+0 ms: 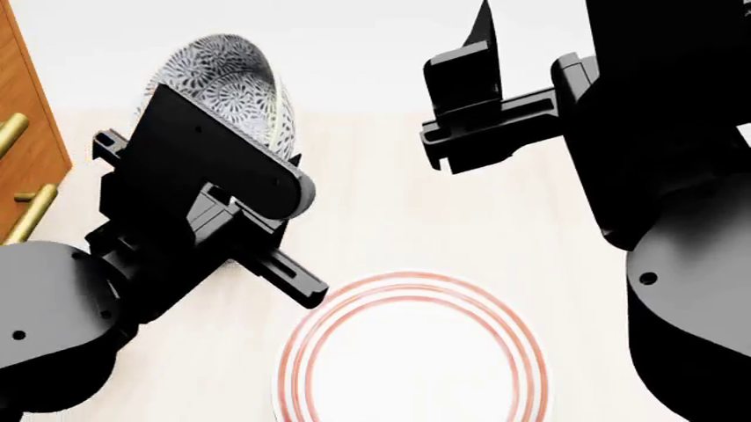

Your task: Put the bowl at the front on the plate.

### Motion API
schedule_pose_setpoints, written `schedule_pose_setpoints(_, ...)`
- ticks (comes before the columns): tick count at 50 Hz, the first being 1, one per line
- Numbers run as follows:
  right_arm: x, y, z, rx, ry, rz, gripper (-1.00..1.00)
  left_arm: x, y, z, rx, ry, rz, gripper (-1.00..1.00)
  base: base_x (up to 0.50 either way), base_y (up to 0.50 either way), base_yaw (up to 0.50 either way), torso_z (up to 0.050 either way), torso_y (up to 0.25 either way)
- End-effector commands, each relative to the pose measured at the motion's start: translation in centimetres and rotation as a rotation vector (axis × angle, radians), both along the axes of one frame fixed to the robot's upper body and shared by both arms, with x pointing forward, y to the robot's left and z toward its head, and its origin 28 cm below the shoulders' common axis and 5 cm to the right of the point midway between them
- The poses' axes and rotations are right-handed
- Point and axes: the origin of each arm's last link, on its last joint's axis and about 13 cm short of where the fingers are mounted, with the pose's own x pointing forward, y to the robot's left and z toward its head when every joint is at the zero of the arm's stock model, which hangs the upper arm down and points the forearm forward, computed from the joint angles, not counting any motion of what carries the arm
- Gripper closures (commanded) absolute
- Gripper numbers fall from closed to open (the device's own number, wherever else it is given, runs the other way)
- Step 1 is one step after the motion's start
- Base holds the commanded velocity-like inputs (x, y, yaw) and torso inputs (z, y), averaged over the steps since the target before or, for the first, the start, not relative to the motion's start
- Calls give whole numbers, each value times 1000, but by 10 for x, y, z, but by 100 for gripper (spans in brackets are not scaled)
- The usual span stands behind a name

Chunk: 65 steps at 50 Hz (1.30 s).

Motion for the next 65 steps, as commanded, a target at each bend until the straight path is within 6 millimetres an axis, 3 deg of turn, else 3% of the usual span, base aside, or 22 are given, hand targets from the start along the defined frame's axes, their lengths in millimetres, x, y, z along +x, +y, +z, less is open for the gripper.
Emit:
schedule_pose_setpoints(1,0,0,2,1,-20,7,-100,13,-8,8,66,-67,-35,100,0,0,0,0,0)
schedule_pose_setpoints(42,-4,-1,3,-3,-39,9,-100,63,-52,-12,158,19,-63,100,0,0,0,0,0)
schedule_pose_setpoints(65,-9,0,9,-10,-52,8,-100,86,-63,-25,297,37,-78,100,0,0,0,0,0)
